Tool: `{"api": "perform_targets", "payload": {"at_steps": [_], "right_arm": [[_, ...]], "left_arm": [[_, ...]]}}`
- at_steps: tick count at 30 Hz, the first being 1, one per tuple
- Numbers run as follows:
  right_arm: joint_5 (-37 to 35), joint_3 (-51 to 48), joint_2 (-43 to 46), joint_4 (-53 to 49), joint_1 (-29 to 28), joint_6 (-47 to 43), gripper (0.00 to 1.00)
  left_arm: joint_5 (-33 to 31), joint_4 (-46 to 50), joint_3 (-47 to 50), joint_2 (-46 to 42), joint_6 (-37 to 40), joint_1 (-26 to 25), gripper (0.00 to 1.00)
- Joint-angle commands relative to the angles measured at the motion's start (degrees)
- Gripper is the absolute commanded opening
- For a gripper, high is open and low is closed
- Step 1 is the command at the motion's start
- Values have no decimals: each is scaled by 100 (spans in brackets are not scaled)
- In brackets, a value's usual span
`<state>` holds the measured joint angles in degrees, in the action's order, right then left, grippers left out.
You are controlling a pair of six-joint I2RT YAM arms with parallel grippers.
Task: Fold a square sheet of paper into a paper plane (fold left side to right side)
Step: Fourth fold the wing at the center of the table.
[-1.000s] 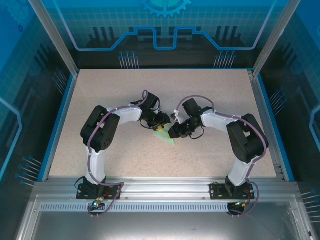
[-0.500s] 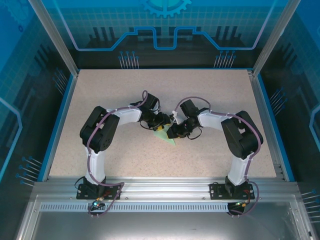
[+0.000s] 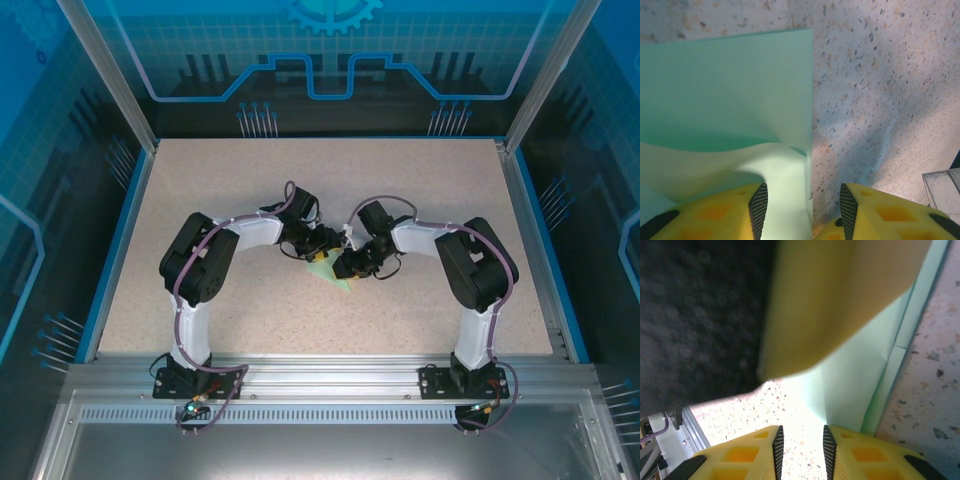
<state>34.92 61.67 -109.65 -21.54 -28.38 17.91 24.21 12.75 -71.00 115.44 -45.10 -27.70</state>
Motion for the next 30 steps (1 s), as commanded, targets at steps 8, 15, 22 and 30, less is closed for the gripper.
{"api": "perform_targets", "payload": {"at_steps": [8, 15, 22, 30], "right_arm": [[33, -330, 82, -311, -176, -139, 27], [-58, -493, 118, -398, -198, -190, 23], [-155, -622, 206, -568, -236, -257, 19], [-228, -812, 353, -675, -250, -288, 16]], "left_arm": [[-188, 310, 159, -12, -62, -42, 48], [-223, 324, 172, 5, -60, -26, 48], [-232, 333, 170, 31, -62, -14, 48], [-241, 333, 175, 44, -60, -10, 48]]}}
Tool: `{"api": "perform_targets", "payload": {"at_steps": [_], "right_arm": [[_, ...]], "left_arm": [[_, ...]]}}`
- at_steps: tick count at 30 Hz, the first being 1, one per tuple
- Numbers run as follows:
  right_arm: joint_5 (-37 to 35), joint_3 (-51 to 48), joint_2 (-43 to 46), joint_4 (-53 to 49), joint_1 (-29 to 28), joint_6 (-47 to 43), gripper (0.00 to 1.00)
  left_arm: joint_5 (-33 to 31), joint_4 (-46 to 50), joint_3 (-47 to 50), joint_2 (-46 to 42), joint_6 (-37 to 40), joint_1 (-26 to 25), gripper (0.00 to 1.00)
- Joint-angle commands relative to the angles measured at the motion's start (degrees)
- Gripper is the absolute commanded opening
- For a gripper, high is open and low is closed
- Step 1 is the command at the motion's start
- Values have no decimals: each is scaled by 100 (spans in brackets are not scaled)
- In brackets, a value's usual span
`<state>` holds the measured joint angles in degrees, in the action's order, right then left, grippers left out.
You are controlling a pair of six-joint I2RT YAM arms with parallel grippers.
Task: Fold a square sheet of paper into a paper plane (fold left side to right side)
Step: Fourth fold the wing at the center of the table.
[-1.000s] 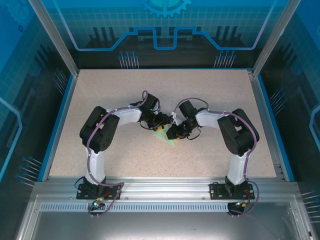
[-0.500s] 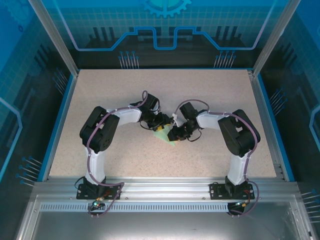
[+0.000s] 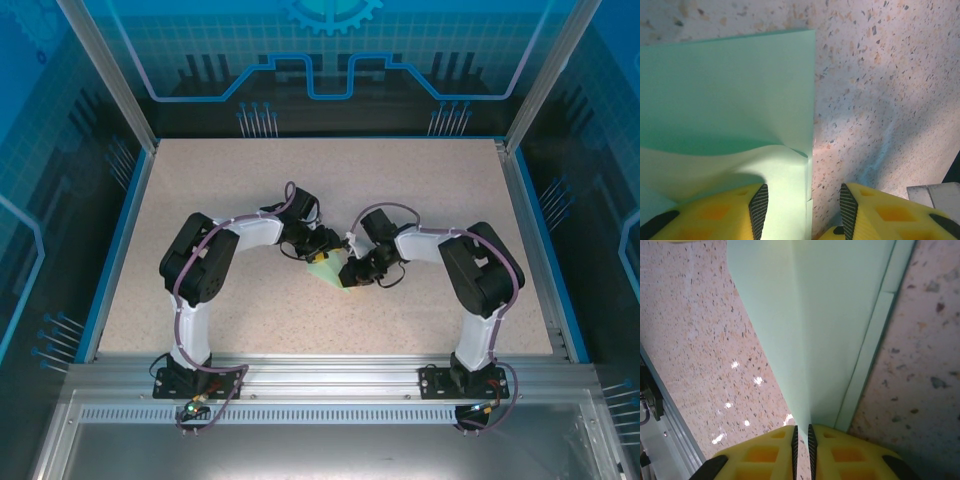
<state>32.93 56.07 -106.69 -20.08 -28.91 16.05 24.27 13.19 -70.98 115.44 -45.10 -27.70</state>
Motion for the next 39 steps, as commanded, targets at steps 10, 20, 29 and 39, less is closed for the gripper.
{"api": "perform_targets", "payload": {"at_steps": [10, 20, 29, 39], "right_arm": [[-343, -325, 221, -1040, -219, -120, 16], [48, -343, 1011, -779, 52, 82, 24], [-91, -115, 642, -542, 31, 182, 34], [61, 120, 611, -423, -95, 153, 23]], "left_arm": [[-239, 280, 172, 71, -60, 1, 48], [-221, 284, 130, 67, -74, -7, 48], [-232, 322, 38, 13, -87, -5, 50], [-259, 395, -73, 56, -77, 59, 51]]}}
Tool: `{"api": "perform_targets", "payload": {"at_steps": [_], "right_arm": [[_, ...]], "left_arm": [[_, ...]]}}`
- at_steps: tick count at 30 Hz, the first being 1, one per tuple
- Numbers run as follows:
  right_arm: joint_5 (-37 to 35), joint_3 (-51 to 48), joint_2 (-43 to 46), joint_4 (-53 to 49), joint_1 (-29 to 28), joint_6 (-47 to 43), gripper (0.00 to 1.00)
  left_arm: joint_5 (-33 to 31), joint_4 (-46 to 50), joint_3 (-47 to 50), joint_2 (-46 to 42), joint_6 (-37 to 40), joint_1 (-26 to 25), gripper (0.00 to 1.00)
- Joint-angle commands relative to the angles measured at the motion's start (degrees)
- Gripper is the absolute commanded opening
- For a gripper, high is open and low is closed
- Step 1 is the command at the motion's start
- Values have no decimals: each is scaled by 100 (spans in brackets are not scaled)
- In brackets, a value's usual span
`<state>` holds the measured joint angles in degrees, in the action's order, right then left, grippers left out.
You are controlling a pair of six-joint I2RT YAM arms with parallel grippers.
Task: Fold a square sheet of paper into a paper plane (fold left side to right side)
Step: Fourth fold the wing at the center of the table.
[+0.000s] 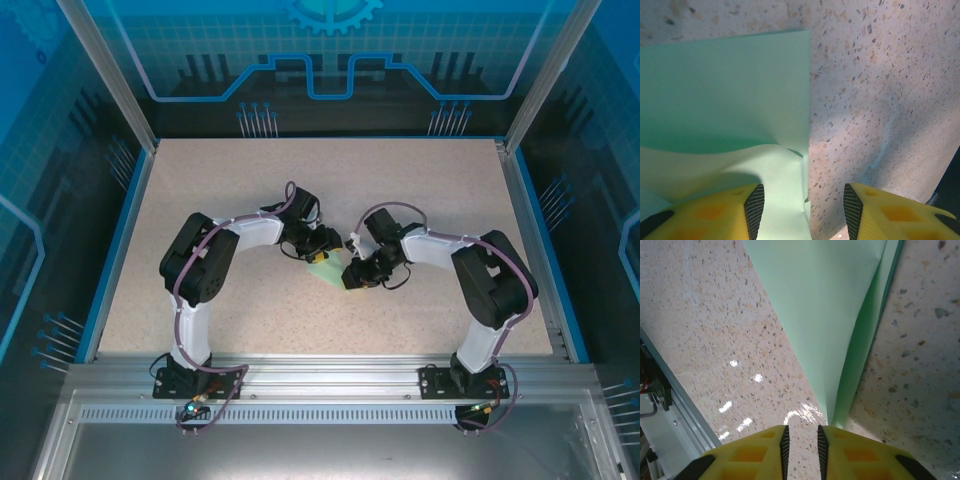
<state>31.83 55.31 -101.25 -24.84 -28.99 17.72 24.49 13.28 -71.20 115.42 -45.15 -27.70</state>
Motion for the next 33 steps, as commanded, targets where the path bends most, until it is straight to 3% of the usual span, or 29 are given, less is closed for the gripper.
{"api": "perform_targets", "payload": {"at_steps": [1, 22, 33], "right_arm": [[206, 223, 44, 66, -117, -30, 23], [-318, 688, -592, -416, -318, -295, 24], [69, 710, -720, -109, -316, -225, 20]], "left_arm": [[-287, 377, -44, 58, -70, 60, 51], [-270, 413, -184, 204, -74, 71, 52], [-252, 377, -167, 227, -87, 71, 52]]}}
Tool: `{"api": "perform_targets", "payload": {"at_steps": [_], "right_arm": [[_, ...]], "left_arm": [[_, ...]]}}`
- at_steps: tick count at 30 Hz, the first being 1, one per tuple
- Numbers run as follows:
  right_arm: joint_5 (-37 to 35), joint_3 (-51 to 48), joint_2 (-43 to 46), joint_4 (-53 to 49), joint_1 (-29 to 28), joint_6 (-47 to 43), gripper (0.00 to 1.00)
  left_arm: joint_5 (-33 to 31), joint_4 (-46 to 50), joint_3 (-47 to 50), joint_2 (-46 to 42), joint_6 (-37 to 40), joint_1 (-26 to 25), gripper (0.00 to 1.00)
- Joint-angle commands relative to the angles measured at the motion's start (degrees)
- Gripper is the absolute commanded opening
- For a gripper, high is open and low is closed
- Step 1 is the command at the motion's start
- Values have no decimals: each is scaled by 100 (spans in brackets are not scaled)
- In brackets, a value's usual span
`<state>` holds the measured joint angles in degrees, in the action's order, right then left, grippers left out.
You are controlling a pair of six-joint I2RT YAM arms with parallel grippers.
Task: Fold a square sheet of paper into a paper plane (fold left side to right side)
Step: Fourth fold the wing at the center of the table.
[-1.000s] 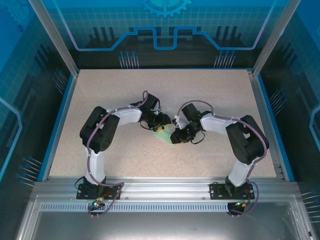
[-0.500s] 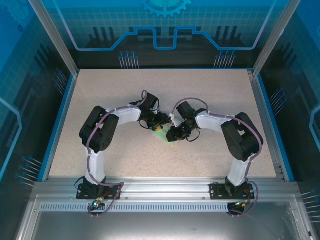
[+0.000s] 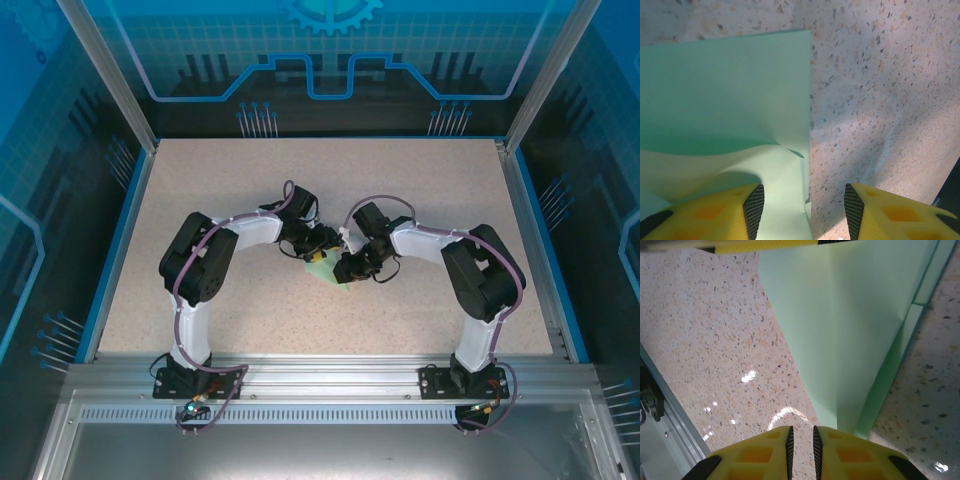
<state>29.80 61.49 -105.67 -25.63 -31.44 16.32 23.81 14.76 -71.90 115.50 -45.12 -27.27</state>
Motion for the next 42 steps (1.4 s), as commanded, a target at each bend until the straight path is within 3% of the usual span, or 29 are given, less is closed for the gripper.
{"api": "perform_targets", "payload": {"at_steps": [1, 20, 42], "right_arm": [[204, 107, -340, -63, -73, -77, 20], [-663, -82, -939, -619, -46, -94, 17], [-687, -74, -1018, -717, -46, -141, 16]], "left_arm": [[-185, 226, -96, 218, -76, 28, 52], [-126, 477, -445, 393, 206, 274, 56], [341, 499, -1298, 880, 756, 1101, 62]]}}
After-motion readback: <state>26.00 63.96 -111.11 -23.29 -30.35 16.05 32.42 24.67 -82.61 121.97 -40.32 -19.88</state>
